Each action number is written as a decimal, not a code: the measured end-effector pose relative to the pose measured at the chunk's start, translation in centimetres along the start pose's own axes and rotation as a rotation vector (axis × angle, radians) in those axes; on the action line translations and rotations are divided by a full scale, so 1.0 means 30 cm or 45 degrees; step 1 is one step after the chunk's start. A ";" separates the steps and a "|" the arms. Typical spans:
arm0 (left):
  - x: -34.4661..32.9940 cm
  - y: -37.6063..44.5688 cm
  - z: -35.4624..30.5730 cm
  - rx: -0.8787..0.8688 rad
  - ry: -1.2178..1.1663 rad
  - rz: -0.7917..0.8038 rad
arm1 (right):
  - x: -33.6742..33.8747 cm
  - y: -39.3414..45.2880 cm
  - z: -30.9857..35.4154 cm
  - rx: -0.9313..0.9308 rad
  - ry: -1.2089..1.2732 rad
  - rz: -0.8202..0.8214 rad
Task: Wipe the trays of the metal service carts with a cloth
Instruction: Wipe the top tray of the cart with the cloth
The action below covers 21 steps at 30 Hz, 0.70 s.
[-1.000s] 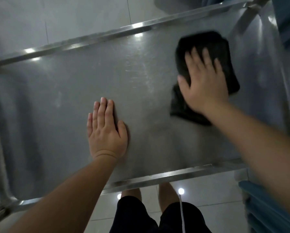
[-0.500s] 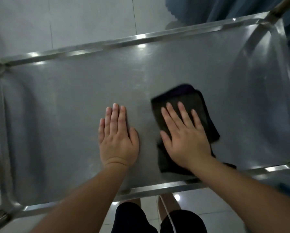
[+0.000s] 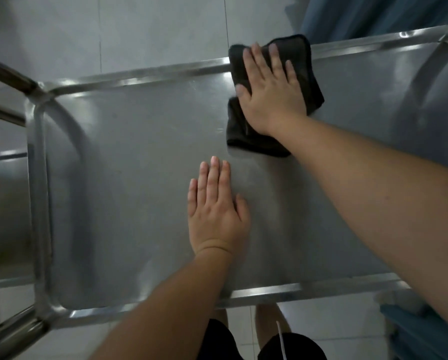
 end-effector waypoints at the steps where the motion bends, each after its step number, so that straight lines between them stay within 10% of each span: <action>1: 0.000 -0.001 0.000 -0.003 0.004 0.008 | -0.016 -0.054 0.007 0.047 -0.009 0.009; 13: 0.130 0.038 0.043 -0.064 -0.319 0.348 | -0.242 -0.866 0.097 0.039 -0.016 0.134; 21: 0.310 0.073 0.435 0.008 0.055 0.127 | -0.290 -1.070 0.142 0.117 -0.076 0.231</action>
Point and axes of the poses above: each hand's wrist, its own y-axis towards the middle knuckle, its own x-axis out of the back of the hand, z = x × y, the point moved 6 cm from there along y, towards the middle knuckle, and after that the axes turned 2 degrees about x, right-handed, at the moved point
